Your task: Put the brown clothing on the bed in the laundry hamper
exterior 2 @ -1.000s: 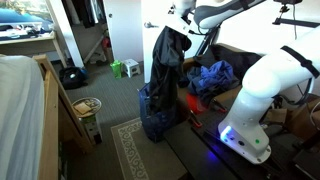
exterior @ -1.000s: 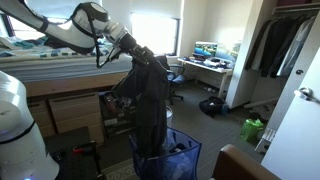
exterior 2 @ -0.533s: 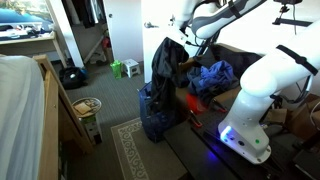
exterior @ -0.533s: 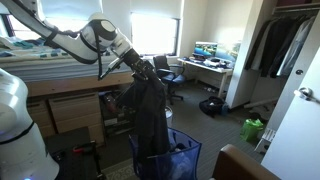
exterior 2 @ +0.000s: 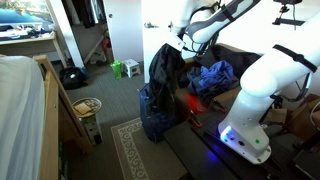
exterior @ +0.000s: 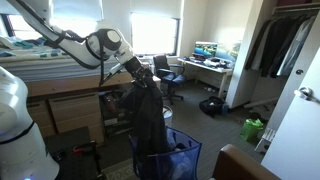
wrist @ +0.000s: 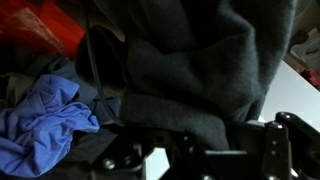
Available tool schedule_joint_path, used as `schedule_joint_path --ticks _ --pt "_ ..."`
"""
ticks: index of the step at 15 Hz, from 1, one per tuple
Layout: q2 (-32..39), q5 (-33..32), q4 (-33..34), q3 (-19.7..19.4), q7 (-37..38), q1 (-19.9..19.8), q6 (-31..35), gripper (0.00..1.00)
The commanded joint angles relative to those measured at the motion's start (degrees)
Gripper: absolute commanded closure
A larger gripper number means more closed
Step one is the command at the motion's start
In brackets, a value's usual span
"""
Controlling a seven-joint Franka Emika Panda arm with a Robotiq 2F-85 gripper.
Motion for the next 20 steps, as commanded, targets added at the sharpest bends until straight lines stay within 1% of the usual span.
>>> schedule_joint_path --ticks 1,3,4,5,10,11,12,13,15,16,17,20 --pt "2.37 6.31 0.52 2.31 -4.90 -1.86 1.21 1.00" --pt "2.81 9.00 1.01 4.09 -7.75 -2.67 -0.25 1.00" --pt "2.31 8.82 -0.12 5.01 -6.93 -3.98 0.62 1.00" --pt "2.67 9.44 -0.06 5.53 -7.54 -4.17 0.57 1.00" --pt "2.82 9.72 -0.04 5.98 -7.79 -4.48 0.53 1.00" --pt "3.48 7.26 0.33 3.67 -5.93 -2.46 0.91 0.99" --pt "4.70 8.51 0.78 3.15 -6.43 -2.40 1.32 0.99" --pt "6.63 11.32 1.38 4.73 -8.62 -4.98 2.65 1.00" --pt "10.36 13.87 2.68 4.26 -9.10 -6.05 3.38 1.00" --pt "12.73 13.79 3.46 1.53 -8.94 -4.41 3.63 1.00" --pt "14.84 14.54 4.23 1.19 -9.06 -4.92 3.85 1.00" --pt "20.95 16.75 6.94 -0.89 -9.46 -4.85 3.71 1.00"
